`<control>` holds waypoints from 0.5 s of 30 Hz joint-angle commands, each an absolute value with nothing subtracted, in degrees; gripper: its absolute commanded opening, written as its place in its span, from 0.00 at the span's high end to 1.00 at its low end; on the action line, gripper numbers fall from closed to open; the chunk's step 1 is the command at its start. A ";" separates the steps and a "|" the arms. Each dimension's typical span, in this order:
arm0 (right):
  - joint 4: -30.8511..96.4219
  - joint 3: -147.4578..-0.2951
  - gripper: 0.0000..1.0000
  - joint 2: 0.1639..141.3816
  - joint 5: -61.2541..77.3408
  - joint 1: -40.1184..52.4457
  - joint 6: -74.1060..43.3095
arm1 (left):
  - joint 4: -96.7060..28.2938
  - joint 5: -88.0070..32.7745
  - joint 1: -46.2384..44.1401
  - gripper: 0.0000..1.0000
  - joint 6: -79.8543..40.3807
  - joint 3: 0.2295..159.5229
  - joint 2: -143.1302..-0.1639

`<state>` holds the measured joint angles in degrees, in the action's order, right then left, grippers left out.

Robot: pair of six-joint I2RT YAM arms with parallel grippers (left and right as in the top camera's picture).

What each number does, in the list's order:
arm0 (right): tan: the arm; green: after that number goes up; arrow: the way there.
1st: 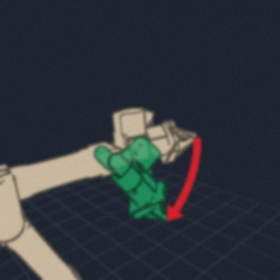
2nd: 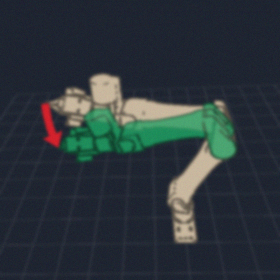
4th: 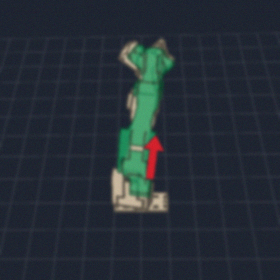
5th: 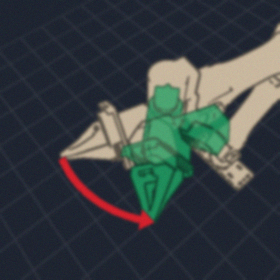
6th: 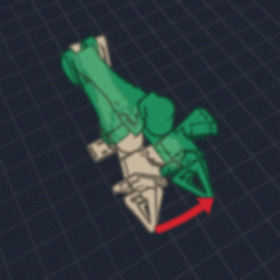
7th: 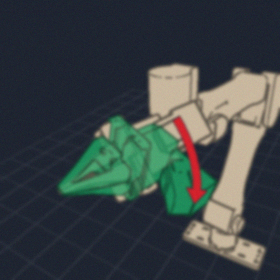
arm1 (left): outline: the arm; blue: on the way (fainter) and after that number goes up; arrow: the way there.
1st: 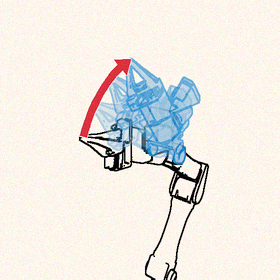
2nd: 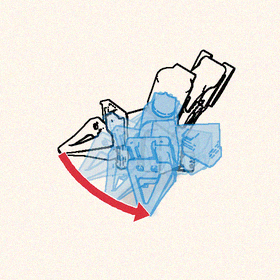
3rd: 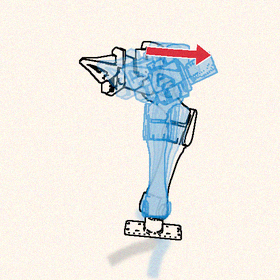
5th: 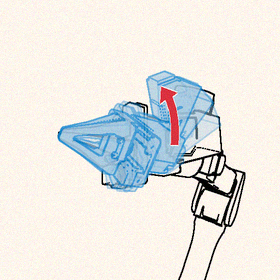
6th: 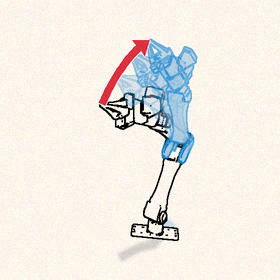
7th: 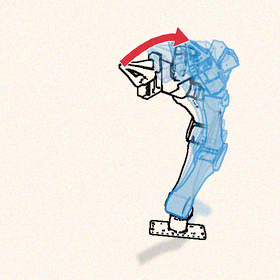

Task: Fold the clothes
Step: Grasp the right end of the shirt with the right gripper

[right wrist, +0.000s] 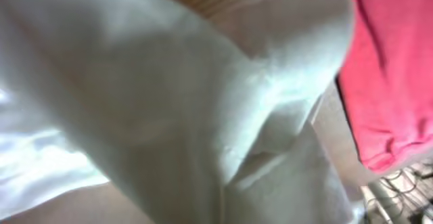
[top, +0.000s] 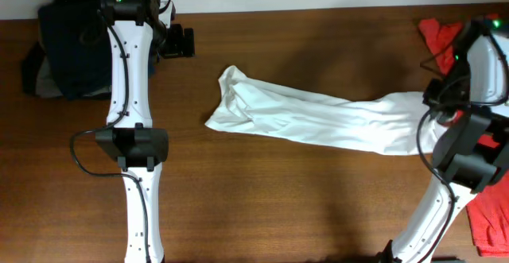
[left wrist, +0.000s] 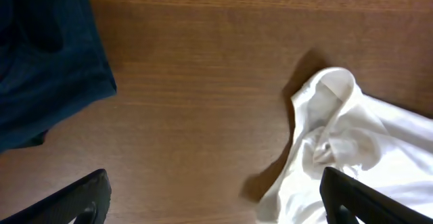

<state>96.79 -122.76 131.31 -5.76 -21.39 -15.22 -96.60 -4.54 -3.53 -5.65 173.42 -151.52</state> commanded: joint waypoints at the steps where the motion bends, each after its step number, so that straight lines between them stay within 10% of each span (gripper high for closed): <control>1: 97.34 -124.73 0.96 130.23 -2.20 -12.49 -17.04 | -96.71 -5.21 -3.70 0.02 -5.58 173.84 -151.39; 10: 86.87 -120.29 0.92 130.67 6.02 7.99 -25.47 | -96.71 -5.21 -3.97 0.02 -5.58 173.73 -151.39; 11: 85.80 -118.74 0.83 130.67 6.00 9.54 -26.04 | -96.73 -5.21 -3.97 0.01 -5.58 173.73 -151.39; 12: 85.19 -117.54 0.41 130.67 6.07 10.94 -26.02 | -96.71 -5.21 -3.97 0.01 -5.58 173.73 -151.39; 15: 85.41 -117.73 0.30 130.65 8.47 12.73 -24.47 | -96.73 -5.19 -3.97 0.01 -5.58 173.73 -151.39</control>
<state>85.19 -117.95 131.22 7.07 11.92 -25.30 -96.66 -4.54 -3.79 -5.65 173.42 -151.52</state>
